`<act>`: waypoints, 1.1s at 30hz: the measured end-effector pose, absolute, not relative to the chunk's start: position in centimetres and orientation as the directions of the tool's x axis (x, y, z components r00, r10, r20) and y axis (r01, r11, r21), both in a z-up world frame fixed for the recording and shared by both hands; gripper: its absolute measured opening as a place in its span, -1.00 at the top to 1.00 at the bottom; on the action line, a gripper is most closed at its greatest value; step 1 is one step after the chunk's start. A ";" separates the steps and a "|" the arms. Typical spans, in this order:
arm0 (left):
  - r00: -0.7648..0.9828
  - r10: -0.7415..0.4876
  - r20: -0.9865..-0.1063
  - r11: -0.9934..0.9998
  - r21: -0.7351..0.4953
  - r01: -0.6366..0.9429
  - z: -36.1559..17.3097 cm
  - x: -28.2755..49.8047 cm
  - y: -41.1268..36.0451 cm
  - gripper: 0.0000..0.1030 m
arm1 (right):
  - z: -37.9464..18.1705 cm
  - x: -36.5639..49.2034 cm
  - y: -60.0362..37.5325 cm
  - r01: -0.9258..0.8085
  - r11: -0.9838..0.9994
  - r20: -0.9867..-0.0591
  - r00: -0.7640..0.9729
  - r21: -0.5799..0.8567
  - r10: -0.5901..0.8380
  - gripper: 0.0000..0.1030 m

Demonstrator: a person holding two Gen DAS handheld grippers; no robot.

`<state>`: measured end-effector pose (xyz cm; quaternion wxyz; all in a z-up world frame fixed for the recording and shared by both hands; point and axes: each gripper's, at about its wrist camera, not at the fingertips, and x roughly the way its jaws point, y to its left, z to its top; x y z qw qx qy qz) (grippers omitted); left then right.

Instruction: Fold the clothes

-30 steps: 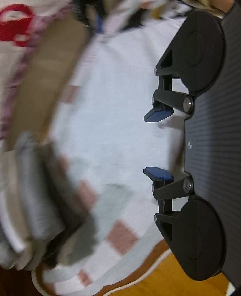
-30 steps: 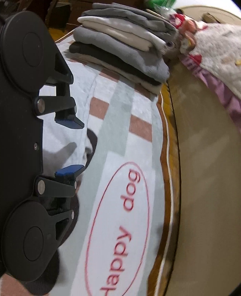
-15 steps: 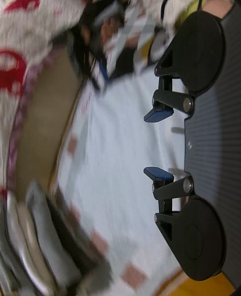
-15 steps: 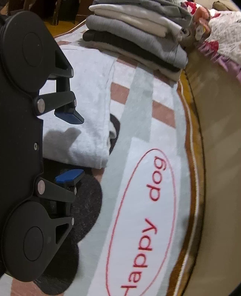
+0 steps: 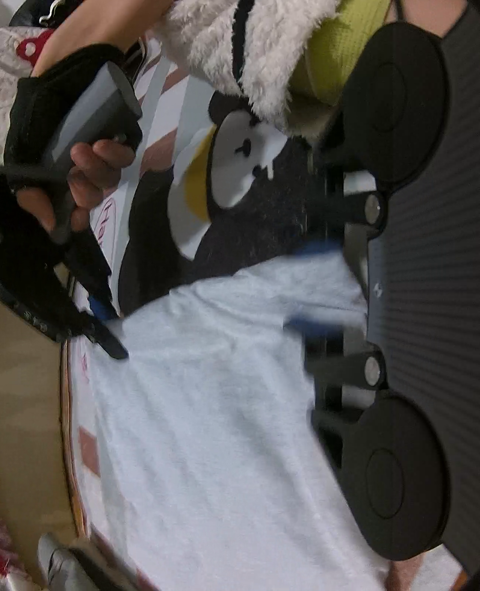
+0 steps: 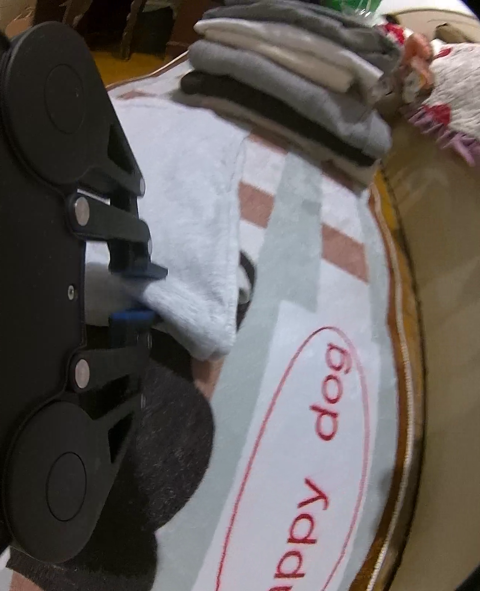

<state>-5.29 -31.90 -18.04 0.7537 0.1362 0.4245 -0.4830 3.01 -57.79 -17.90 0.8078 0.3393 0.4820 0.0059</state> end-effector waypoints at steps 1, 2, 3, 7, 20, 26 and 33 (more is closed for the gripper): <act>0.178 -0.617 -0.767 0.503 -0.210 0.838 -17.9 -5.5 -31.6 0.88 | -17.7 3.0 -57.9 0.316 0.766 -0.768 0.546 0.559 0.335 0.78; 0.187 -0.623 -0.759 0.509 -0.212 0.834 -17.7 -5.7 -31.3 0.89 | -17.5 3.0 -58.0 0.315 0.763 -0.761 0.557 0.564 0.333 0.82; 0.196 -0.630 -0.752 0.514 -0.214 0.831 -17.5 -6.0 -31.0 0.89 | -17.4 3.0 -58.1 0.314 0.760 -0.754 0.568 0.570 0.330 0.84; 0.227 -0.641 -0.733 0.499 -0.174 0.849 -16.7 -7.5 -30.6 0.90 | -16.6 2.9 -58.5 0.307 0.746 -0.724 0.611 0.590 0.321 0.86; 0.169 -0.636 -0.753 0.465 -0.198 0.863 -16.8 -7.5 -31.0 0.85 | -15.0 3.0 -58.3 0.285 0.796 -0.710 0.663 0.534 0.239 0.88; 0.197 -0.672 -0.714 0.541 -0.292 0.788 -15.1 -5.6 -25.9 0.54 | -15.7 3.1 -58.8 0.343 0.789 -0.748 0.629 0.510 0.210 0.69; 0.404 -0.538 -0.740 0.793 -0.283 0.539 -16.3 0.0 -21.4 0.42 | -17.1 3.7 -58.1 0.375 0.808 -0.825 0.520 0.454 0.222 -0.04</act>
